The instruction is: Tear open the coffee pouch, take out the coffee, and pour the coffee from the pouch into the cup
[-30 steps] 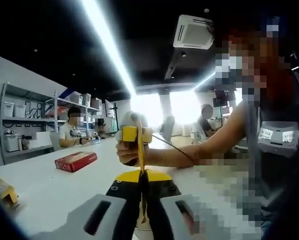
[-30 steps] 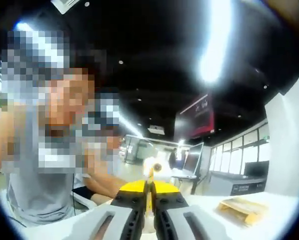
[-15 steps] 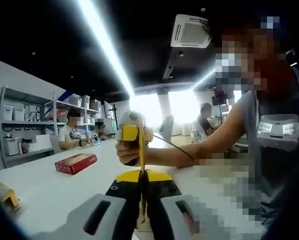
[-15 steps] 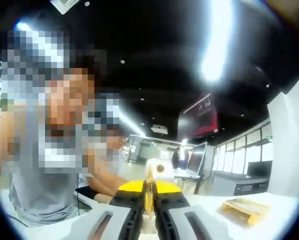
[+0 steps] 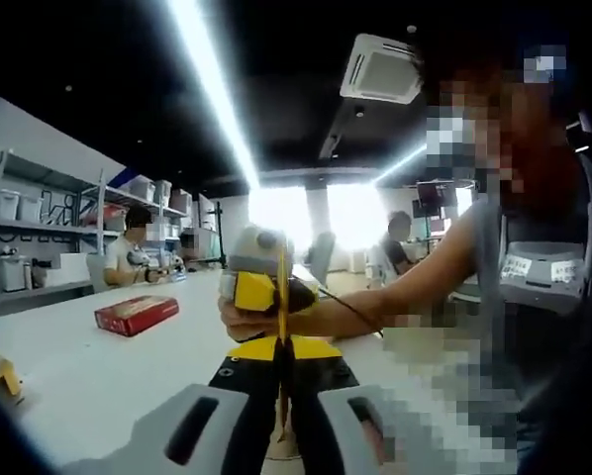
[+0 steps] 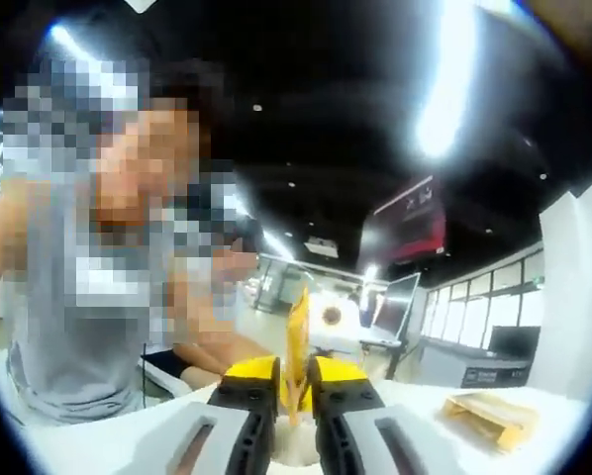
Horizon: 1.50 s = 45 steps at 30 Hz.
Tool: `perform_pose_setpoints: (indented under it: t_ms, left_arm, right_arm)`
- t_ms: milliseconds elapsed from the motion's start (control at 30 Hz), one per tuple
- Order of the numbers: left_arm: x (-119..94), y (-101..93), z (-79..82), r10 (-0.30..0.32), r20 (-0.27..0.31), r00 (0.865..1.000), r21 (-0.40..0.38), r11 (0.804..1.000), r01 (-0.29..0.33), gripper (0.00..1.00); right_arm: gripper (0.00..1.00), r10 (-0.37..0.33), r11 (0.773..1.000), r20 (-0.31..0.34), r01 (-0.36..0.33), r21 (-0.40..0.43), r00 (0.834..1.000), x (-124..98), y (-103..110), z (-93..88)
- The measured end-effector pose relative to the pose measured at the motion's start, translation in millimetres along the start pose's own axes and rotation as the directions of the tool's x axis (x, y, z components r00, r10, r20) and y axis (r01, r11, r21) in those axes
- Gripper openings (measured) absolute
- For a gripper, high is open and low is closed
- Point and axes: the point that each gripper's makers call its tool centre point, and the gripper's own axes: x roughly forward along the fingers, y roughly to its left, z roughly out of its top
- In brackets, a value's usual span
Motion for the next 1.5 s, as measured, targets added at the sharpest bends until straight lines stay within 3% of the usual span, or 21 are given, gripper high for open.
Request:
perform_pose_setpoints:
  t_ms: [200, 333, 400, 467, 567, 700, 867, 967, 1200, 1300, 1367, 1433, 1500]
  left_arm:
    - [2, -1.3, 0.3, 0.01, 0.003, 1.0, 0.028, 1.0, -0.01, 0.13]
    - [2, -1.6, -3.5, 0.02, -0.018, 1.0, 0.039, 0.999, -0.02, 0.09]
    - [1, -0.4, -3.1, 0.016, -0.016, 1.0, 0.035, 0.999, -0.015, 0.06]
    - [1, 1.8, -4.9, 0.008, -0.022, 1.0, 0.007, 1.0, -0.008, 0.06]
    - [-2, 3.1, 1.3, -0.015, 0.028, 1.0, -0.078, 0.997, 0.017, 0.05]
    - [-7, 4.5, 11.5, -0.026, 0.084, 0.996, -0.12, 0.992, 0.036, 0.06]
    - [-5, -2.7, 10.5, -0.052, 0.087, 0.995, -0.139, 0.988, 0.064, 0.06]
    - [-1, -4.9, 5.0, -0.062, 0.062, 0.996, -0.141, 0.988, 0.07, 0.06]
    - [2, -2.3, 2.0, -0.026, 0.057, 0.998, -0.104, 0.994, 0.032, 0.07]
    - [0, -0.1, 4.3, -0.012, 0.066, 0.998, -0.093, 0.996, 0.018, 0.07]
    - [-1, -1.3, 4.6, -0.011, 0.058, 0.998, -0.087, 0.996, 0.016, 0.07]
    - [-3, 0.9, 5.2, -0.006, 0.044, 0.999, -0.091, 0.996, 0.01, 0.07]
    - [-5, 2.0, 7.9, 0.002, 0.053, 0.999, -0.09, 0.996, 0.003, 0.07]
  right_arm:
    - [0.04, -0.02, 0.999, 0.011, 0.019, 0.033, 1.0, -4, -6, 2.5]
    - [0.05, -0.004, 0.999, 0.013, 0.004, 0.044, 1.0, -3, -5, 0.7]
    - [0.14, 0.081, 0.996, 0.047, -0.083, 0.042, 0.996, -1, 7, 2.0]
    - [0.22, 0.081, 0.997, 0.027, -0.081, 0.007, 0.996, -4, 8, -4.2]
    - [0.23, 0.078, 0.997, 0.074, -0.079, 0.013, 0.994, -12, 1, -2.8]
    - [0.22, 0.045, 0.999, 0.087, -0.046, 0.003, 0.995, -16, -8, -1.4]
    - [0.21, 0.048, 0.999, 0.174, -0.049, -0.003, 0.984, -11, -6, 13.8]
    - [0.2, 0.034, 0.999, 0.285, -0.042, 0.024, 0.958, -10, -8, 21.6]
    - [0.19, -0.037, 0.997, 0.237, 0.021, 0.072, 0.971, -9, -19, 10.6]
    - [0.19, -0.071, 0.997, 0.232, 0.059, 0.058, 0.97, -9, -21, 21.4]
    - [0.19, -0.108, 0.994, 0.161, 0.104, 0.032, 0.981, -9, -26, 19.2]
    - [0.19, -0.119, 0.992, 0.154, 0.109, 0.067, 0.981, -9, -26, 25.6]
    - [0.19, -0.142, 0.989, 0.141, 0.136, 0.053, 0.98, -8, -28, 30.9]
